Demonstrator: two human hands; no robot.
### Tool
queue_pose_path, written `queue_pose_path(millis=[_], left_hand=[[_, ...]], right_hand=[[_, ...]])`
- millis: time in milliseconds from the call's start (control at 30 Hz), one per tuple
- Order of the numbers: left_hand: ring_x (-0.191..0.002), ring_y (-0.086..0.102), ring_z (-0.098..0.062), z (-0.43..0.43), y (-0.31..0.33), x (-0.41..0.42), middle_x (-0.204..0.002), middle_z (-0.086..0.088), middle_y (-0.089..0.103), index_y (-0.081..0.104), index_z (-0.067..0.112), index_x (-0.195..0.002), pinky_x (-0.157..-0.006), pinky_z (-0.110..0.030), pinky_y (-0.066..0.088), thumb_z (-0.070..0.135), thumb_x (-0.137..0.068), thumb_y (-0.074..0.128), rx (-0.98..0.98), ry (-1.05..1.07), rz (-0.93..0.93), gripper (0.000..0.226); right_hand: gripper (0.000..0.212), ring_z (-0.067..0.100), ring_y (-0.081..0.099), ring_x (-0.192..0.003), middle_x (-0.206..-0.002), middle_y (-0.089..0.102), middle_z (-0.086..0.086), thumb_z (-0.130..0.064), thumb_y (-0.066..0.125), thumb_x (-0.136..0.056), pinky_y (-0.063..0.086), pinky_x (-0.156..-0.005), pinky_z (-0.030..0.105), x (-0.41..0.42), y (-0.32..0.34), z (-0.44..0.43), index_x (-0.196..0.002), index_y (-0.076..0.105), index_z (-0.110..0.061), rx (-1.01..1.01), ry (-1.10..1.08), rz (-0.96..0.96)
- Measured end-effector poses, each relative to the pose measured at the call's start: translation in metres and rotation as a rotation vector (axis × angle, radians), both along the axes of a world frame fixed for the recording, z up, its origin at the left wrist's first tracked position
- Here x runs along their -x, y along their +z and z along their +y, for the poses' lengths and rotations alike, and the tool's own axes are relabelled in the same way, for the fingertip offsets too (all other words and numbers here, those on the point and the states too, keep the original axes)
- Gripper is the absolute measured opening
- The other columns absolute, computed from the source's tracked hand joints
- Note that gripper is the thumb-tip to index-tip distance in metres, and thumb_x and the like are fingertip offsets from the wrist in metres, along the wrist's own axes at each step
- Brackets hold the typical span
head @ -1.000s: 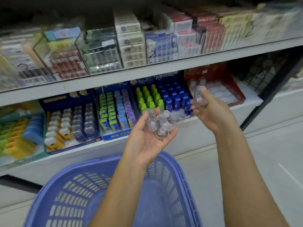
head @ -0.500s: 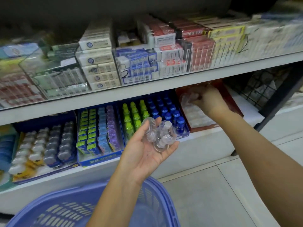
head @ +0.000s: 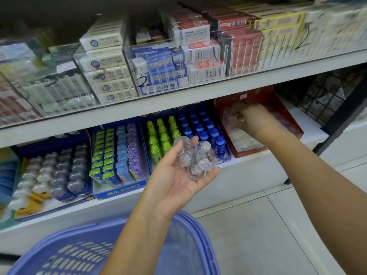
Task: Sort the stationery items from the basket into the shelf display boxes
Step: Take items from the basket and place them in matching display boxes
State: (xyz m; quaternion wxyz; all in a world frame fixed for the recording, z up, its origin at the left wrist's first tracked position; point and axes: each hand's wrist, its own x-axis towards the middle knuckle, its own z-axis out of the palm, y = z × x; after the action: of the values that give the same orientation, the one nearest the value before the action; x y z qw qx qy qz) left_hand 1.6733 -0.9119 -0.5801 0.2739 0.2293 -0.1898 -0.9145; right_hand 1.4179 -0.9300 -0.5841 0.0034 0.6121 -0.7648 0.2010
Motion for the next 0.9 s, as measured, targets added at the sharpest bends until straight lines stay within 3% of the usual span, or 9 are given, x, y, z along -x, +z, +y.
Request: queue_pose_path(millis=[200, 300, 400, 467, 567, 700, 800, 833, 900], left_hand=[[-0.094, 0.069, -0.030, 0.008, 0.006, 0.005, -0.110, -0.012, 0.070, 0.072, 0.013, -0.107, -0.076, -0.046, 0.058, 0.036, -0.081, 0.061, 0.003, 0.033, -0.024, 0.036], [-0.093, 0.069, -0.029, 0.010, 0.006, 0.008, -0.110, -0.011, 0.070, 0.067, 0.014, -0.111, -0.076, -0.046, 0.058, 0.035, -0.082, 0.060, 0.016, 0.086, -0.024, 0.036], [-0.098, 0.068, -0.029, 0.010, 0.005, 0.010, -0.110, -0.011, 0.070, 0.065, 0.014, -0.112, -0.079, -0.047, 0.057, 0.035, -0.088, 0.057, 0.020, 0.124, -0.002, 0.033], [-0.103, 0.067, -0.030, 0.010, 0.007, 0.012, -0.113, -0.013, 0.069, 0.064, 0.014, -0.115, -0.082, -0.048, 0.056, 0.035, -0.086, 0.058, 0.040, 0.119, 0.013, 0.036], [-0.102, 0.067, -0.030, 0.010, 0.008, 0.017, -0.110, -0.012, 0.070, 0.063, 0.013, -0.113, -0.084, -0.050, 0.055, 0.033, -0.080, 0.059, 0.094, 0.116, -0.002, 0.039], [-0.104, 0.066, -0.034, 0.008, 0.011, 0.026, -0.110, -0.017, 0.068, 0.064, 0.013, -0.111, -0.078, -0.050, 0.057, 0.032, -0.091, 0.053, 0.083, 0.149, -0.029, 0.029], [-0.110, 0.060, -0.034, 0.006, 0.013, 0.032, -0.116, -0.025, 0.060, 0.066, 0.014, -0.108, -0.073, -0.047, 0.058, 0.032, -0.095, 0.051, 0.026, 0.166, -0.073, 0.027], [-0.110, 0.060, -0.033, 0.006, 0.013, 0.033, -0.118, -0.026, 0.059, 0.067, 0.014, -0.108, -0.073, -0.046, 0.059, 0.032, -0.095, 0.051, 0.020, 0.159, -0.079, 0.028], [-0.110, 0.061, -0.033, 0.007, 0.011, 0.035, -0.124, -0.026, 0.057, 0.068, 0.013, -0.109, -0.074, -0.046, 0.059, 0.033, -0.094, 0.052, 0.014, 0.138, -0.083, 0.030]], right_hand=[[0.038, 0.032, 0.055, -0.102, -0.109, 0.063, 0.015, -0.020, 0.069, -0.080, 0.047, -0.082, 0.034, -0.010, 0.010, 0.004, -0.117, 0.061, -0.014, 0.009, -0.047, 0.013], [0.028, 0.022, 0.062, -0.084, -0.093, 0.068, 0.008, -0.032, 0.071, -0.081, 0.050, -0.072, 0.032, -0.033, 0.030, 0.013, -0.101, 0.065, -0.013, 0.142, -0.006, -0.310], [0.037, 0.007, 0.064, -0.065, -0.082, 0.071, -0.001, -0.050, 0.068, -0.074, 0.052, -0.060, 0.021, -0.062, 0.054, 0.033, -0.095, 0.069, -0.019, -0.119, 0.237, -0.718], [0.047, 0.007, 0.068, -0.075, -0.088, 0.073, -0.004, -0.059, 0.067, -0.065, 0.055, -0.067, 0.019, -0.074, 0.063, 0.044, -0.098, 0.072, -0.025, -0.329, 0.376, -0.730], [0.039, 0.007, 0.069, -0.085, -0.090, 0.074, -0.006, -0.049, 0.074, -0.064, 0.055, -0.080, 0.023, -0.074, 0.063, 0.046, -0.095, 0.073, -0.026, -0.379, 0.404, -0.702], [0.041, 0.009, 0.070, -0.086, -0.090, 0.075, 0.000, -0.031, 0.079, -0.061, 0.055, -0.072, 0.018, -0.050, 0.057, 0.040, -0.098, 0.071, -0.017, -0.228, 0.324, -1.011], [0.016, 0.023, 0.071, -0.088, -0.085, 0.075, 0.006, -0.010, 0.076, -0.072, 0.057, -0.074, 0.024, -0.019, 0.044, 0.036, -0.087, 0.071, -0.011, 0.111, 0.142, -1.300], [0.013, 0.025, 0.070, -0.087, -0.082, 0.074, 0.006, -0.005, 0.075, -0.073, 0.057, -0.074, 0.026, -0.009, 0.037, 0.035, -0.085, 0.070, -0.010, 0.232, 0.041, -1.306], [0.022, 0.025, 0.068, -0.084, -0.082, 0.072, 0.005, -0.006, 0.078, -0.068, 0.056, -0.075, 0.031, 0.009, 0.020, 0.031, -0.087, 0.067, -0.012, 0.381, -0.216, -1.120]])
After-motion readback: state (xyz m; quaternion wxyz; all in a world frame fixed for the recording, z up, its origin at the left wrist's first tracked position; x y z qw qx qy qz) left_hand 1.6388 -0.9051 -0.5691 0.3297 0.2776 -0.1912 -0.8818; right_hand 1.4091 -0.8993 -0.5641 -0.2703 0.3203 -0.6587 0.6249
